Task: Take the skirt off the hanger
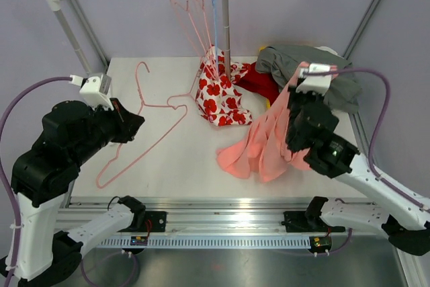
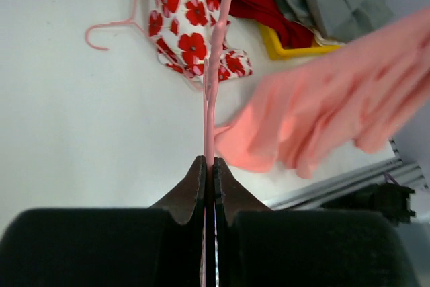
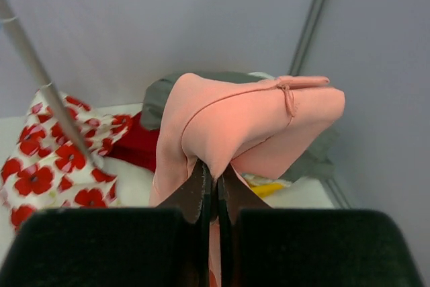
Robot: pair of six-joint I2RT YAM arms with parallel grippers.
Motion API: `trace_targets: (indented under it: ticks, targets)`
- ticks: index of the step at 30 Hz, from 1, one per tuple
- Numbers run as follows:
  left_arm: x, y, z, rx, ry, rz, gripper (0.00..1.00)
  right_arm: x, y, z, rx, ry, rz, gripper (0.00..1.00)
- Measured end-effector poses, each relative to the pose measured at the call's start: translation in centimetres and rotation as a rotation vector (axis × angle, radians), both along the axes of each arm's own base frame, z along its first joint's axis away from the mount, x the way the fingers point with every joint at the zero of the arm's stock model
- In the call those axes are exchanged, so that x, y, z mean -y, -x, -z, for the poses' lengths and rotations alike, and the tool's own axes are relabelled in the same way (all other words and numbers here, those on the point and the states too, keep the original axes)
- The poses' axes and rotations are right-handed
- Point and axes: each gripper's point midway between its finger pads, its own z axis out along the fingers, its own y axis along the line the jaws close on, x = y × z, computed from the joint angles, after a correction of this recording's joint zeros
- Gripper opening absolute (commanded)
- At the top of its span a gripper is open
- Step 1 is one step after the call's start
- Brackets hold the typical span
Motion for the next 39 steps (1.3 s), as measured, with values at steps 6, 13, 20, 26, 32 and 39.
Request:
trace_targets:
  ticks: [6, 13, 20, 26, 32, 39]
  targets:
    - [-1.6, -3.1, 0.5, 0.006, -0.088, -0.141, 0.0, 6.3, -7.1, -8.1, 0.072, 0.003, 0.201, 0.0]
    - [-0.7, -9.6, -5.8, 0.147, -0.134, -0.231, 0.0, 11.8, -18.8, -10.5, 0.061, 0.007, 0.306, 0.0]
    - [1.4, -17.4, -11.5, 0.317, -0.143, -0.295, 0.0, 13.8, -30.1, -9.1, 0.083, -0.085, 0.284, 0.99]
    - [2.4, -26.3, -10.6, 0.363, -0.178, -0.363, 0.0, 13.9, -33.3, 2.0, -0.126, -0.201, 0.246, 0.99]
    - [2.3, -34.3, -5.1, 0.288, -0.229, -0.388, 0.0, 11.7, -25.9, 19.1, -0.458, -0.268, 0.169, 0.99]
    - [2.9, -34.2, -2.3, 0.22, -0.229, -0.344, 0.36, 10.6, -18.8, 16.6, -0.388, -0.367, 0.089, 0.99]
